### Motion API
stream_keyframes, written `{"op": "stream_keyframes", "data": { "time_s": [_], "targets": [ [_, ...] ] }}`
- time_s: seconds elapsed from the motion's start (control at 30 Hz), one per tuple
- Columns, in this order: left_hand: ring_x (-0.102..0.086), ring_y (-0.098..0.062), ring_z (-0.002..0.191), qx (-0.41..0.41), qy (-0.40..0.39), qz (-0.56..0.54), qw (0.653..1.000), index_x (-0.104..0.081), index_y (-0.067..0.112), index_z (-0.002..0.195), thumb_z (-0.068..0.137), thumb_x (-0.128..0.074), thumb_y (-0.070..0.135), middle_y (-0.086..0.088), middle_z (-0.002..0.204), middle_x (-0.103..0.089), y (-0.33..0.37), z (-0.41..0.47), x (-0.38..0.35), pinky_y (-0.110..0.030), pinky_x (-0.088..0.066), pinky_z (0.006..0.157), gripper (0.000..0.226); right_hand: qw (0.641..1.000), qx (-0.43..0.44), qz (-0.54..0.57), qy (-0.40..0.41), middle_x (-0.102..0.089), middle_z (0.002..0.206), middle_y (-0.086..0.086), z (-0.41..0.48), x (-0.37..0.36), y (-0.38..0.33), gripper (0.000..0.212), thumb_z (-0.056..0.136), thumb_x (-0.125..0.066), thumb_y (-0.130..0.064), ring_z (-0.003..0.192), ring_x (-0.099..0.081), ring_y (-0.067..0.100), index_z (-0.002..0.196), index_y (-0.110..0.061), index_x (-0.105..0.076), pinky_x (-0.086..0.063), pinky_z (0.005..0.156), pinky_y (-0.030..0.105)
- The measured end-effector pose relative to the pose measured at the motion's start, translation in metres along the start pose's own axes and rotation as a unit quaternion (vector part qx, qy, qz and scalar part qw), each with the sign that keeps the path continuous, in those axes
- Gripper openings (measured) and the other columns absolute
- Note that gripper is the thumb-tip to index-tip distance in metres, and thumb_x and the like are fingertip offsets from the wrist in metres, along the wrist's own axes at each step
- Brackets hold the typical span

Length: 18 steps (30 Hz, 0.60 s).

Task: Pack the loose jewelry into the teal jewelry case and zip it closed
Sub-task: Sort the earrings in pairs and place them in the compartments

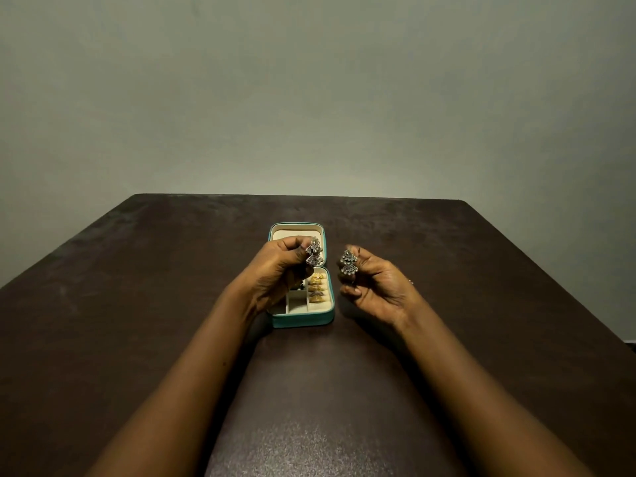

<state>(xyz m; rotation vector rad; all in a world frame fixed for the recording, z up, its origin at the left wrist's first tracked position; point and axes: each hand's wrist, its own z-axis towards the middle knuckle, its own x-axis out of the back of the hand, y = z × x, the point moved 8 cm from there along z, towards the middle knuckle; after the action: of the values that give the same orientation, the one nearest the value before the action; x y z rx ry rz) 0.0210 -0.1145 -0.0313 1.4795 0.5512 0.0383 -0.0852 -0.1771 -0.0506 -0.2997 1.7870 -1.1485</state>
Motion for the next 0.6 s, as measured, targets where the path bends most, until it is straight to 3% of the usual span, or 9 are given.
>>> {"op": "stream_keyframes", "data": {
  "time_s": [0.13,0.2,0.27,0.4,0.5,0.6],
  "targets": [
    [-0.054,-0.004,0.057,-0.025,-0.024,0.044,0.998,-0.061,0.008,0.078,0.093,-0.048,0.006,0.003,0.065,-0.062,0.003,-0.005,-0.011,-0.015,-0.042,0.051,0.02,1.0,-0.001,0.0,-0.011,-0.059,0.055,0.0,-0.005,-0.01,0.001,0.025,0.074,-0.036,0.009,0.043,-0.05,0.006,0.072,-0.01,-0.053,-0.028,0.036,0.015],
    [-0.052,-0.008,0.065,-0.027,-0.029,0.064,0.997,-0.061,0.008,0.079,0.091,-0.05,0.007,0.003,0.066,-0.063,0.003,-0.006,-0.013,-0.021,-0.039,0.061,0.016,1.0,-0.01,0.004,-0.012,-0.06,0.055,0.001,-0.005,-0.013,0.002,0.039,0.077,-0.033,0.012,0.042,-0.051,0.007,0.063,-0.009,-0.062,-0.03,0.036,0.014],
    [-0.048,-0.013,0.072,-0.021,-0.032,0.076,0.996,-0.064,0.006,0.08,0.086,-0.055,0.009,-0.003,0.073,-0.06,0.002,-0.007,-0.013,-0.025,-0.036,0.067,0.011,1.0,-0.015,0.011,-0.01,-0.059,0.06,0.004,-0.006,-0.015,0.004,0.033,0.072,-0.036,0.011,0.044,-0.05,0.007,0.063,-0.008,-0.061,-0.03,0.037,0.015],
    [-0.047,-0.019,0.076,-0.001,-0.047,0.079,0.996,-0.073,0.009,0.076,0.071,-0.063,0.018,-0.009,0.081,-0.059,-0.002,-0.01,-0.016,-0.029,-0.037,0.07,0.014,1.0,-0.02,0.008,0.006,-0.06,0.065,0.002,-0.004,-0.013,0.008,0.043,0.087,-0.029,0.008,0.053,-0.045,0.007,0.071,-0.008,-0.065,-0.029,0.041,0.016],
    [-0.05,-0.015,0.072,0.006,-0.041,0.074,0.996,-0.068,0.005,0.083,0.072,-0.061,0.018,-0.006,0.077,-0.061,-0.002,-0.011,-0.014,-0.025,-0.039,0.066,0.018,1.0,-0.016,0.009,0.018,-0.059,0.069,0.002,-0.006,-0.013,0.008,0.032,0.09,-0.032,0.003,0.051,-0.045,0.006,0.08,-0.007,-0.061,-0.03,0.041,0.016],
    [-0.05,-0.014,0.07,0.013,-0.041,0.08,0.996,-0.064,0.005,0.085,0.072,-0.061,0.02,-0.004,0.075,-0.061,-0.002,-0.013,-0.013,-0.026,-0.038,0.065,0.02,0.999,-0.013,0.021,0.02,-0.06,0.067,0.003,-0.004,-0.01,0.007,0.036,0.093,-0.036,-0.002,0.052,-0.048,0.008,0.072,-0.009,-0.064,-0.033,0.04,0.017]
  ]
}}
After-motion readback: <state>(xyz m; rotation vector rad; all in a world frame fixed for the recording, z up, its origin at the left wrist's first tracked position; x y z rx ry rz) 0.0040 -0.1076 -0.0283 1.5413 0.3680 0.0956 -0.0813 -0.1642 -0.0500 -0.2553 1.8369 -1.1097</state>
